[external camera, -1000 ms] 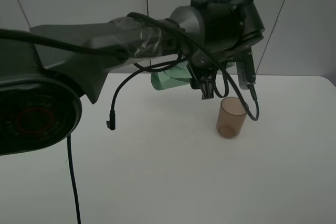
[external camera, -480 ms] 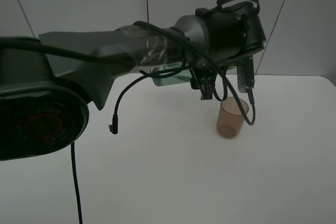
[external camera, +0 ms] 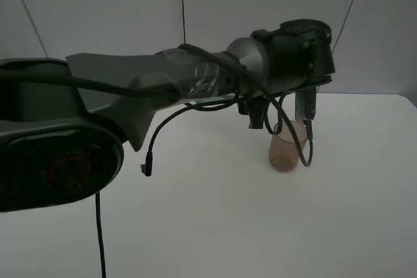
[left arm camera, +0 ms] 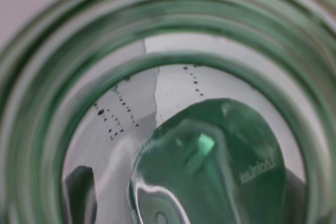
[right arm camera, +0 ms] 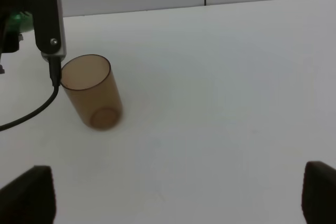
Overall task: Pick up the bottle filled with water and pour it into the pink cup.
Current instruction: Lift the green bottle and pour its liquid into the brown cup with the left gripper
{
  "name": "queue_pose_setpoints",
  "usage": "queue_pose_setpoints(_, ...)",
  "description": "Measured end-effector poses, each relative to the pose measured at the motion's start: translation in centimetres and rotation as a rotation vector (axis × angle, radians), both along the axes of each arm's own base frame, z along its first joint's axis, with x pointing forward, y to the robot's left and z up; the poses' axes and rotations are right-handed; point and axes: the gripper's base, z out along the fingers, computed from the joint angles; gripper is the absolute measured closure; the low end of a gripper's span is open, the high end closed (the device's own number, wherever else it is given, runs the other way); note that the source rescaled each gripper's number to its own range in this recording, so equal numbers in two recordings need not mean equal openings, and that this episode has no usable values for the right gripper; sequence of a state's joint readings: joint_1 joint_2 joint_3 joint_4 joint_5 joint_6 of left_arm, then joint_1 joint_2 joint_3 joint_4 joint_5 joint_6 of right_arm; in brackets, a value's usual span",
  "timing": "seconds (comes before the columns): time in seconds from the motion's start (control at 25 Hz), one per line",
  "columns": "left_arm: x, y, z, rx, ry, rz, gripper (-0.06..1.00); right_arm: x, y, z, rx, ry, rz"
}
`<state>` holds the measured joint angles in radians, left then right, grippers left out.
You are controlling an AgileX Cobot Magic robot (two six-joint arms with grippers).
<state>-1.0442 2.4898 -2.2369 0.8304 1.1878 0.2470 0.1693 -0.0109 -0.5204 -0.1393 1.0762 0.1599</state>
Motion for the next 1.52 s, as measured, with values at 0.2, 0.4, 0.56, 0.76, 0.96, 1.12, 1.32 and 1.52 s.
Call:
queue_pose_setpoints(0.2,0.1,0.1,-0.5,0.037,-0.013,0.008,0.93,0.0,0.0,0.0,0.000,0.000,0.000)
queue_pose_setpoints(0.4,-0.5,-0.4,-0.3,0.067,-0.042,-0.026,0.93,0.0,0.0,0.0,0.000,0.000,0.000)
queue_pose_setpoints(0.56,-0.7,-0.5,-0.4,0.094,-0.047,-0.047,0.93,0.0,0.0,0.0,0.000,0.000,0.000)
queue_pose_setpoints(0.76,-0.6,-0.2,-1.1,0.165,-0.057,-0.072,0.93,0.0,0.0,0.0,0.000,0.000,0.000)
queue_pose_setpoints(0.96,-0.6,-0.1,-1.2,0.180,-0.064,-0.077,0.93,0.0,0.0,0.0,0.000,0.000,0.000)
queue_pose_setpoints(1.12,-0.6,-0.1,-1.1,0.184,-0.069,-0.080,0.93,0.0,0.0,0.0,0.000,0.000,0.000)
queue_pose_setpoints(1.32,-0.5,-0.1,-1.0,0.207,-0.086,-0.091,0.93,0.0,0.0,0.0,0.000,0.000,0.000)
queue_pose_setpoints(1.52,-0.4,-0.1,-1.2,0.240,-0.088,-0.112,0.93,0.0,0.0,0.0,0.000,0.000,0.000)
